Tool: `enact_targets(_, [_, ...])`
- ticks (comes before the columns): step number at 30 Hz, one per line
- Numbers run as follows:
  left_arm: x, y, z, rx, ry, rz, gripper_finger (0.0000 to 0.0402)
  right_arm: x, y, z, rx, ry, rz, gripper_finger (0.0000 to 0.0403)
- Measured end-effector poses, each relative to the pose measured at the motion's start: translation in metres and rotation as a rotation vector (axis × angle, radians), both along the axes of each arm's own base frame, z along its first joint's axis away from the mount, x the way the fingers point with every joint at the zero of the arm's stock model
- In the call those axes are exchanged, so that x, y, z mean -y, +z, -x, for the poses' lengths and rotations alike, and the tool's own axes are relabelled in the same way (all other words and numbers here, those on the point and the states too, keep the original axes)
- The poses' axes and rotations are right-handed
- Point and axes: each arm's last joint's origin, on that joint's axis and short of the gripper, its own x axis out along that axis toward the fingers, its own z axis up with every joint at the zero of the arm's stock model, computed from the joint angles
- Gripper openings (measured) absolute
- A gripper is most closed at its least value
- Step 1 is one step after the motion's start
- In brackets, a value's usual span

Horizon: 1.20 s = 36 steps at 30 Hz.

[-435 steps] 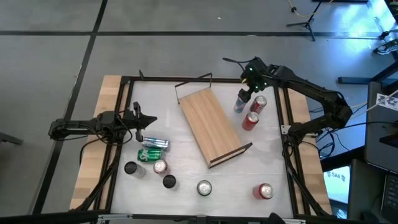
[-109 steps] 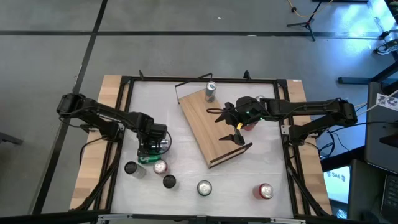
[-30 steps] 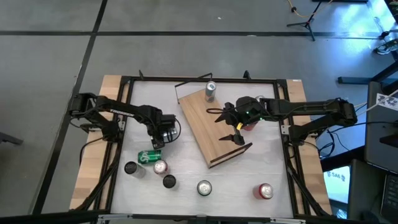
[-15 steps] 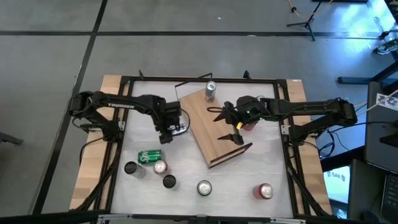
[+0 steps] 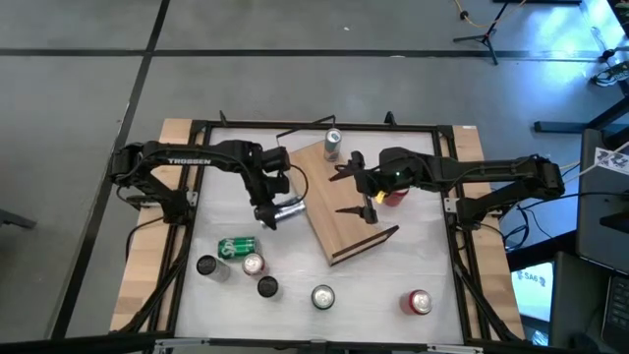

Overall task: Place canned beverage on shelf
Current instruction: Put the blue soda can on the shelf aligned with the other blue soda can

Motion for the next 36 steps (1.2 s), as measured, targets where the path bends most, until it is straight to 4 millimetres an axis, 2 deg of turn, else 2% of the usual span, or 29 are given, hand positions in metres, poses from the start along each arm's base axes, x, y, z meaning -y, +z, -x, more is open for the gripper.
enact_targets(7, [-0.002, 0.003, -0.007, 0.037, 0.057, 0.048, 0.0218, -0.016, 0.001, -0.010, 0.090, 0.031, 0.145, 0.0392])
enact_targets(13, [-0.009, 0.007, -0.012, 0.071, 0.120, 0.090, 0.0218, -0.039, -0.011, -0.016, 0.049, -0.032, 0.365, 0.0392])
enact_targets(18, [-0.017, 0.010, -0.016, 0.080, 0.217, 0.136, 0.0218, -0.049, -0.021, -0.022, 0.014, -0.083, 0.520, 0.0392])
enact_targets(27, [-0.028, 0.016, -0.022, 0.059, 0.385, 0.230, 0.0218, -0.049, -0.040, -0.038, -0.037, -0.133, 0.684, 0.0392])
enact_targets(36, [-0.030, 0.022, -0.028, 0.080, 0.424, 0.318, 0.0218, -0.049, -0.056, -0.051, -0.079, -0.148, 0.891, 0.0392])
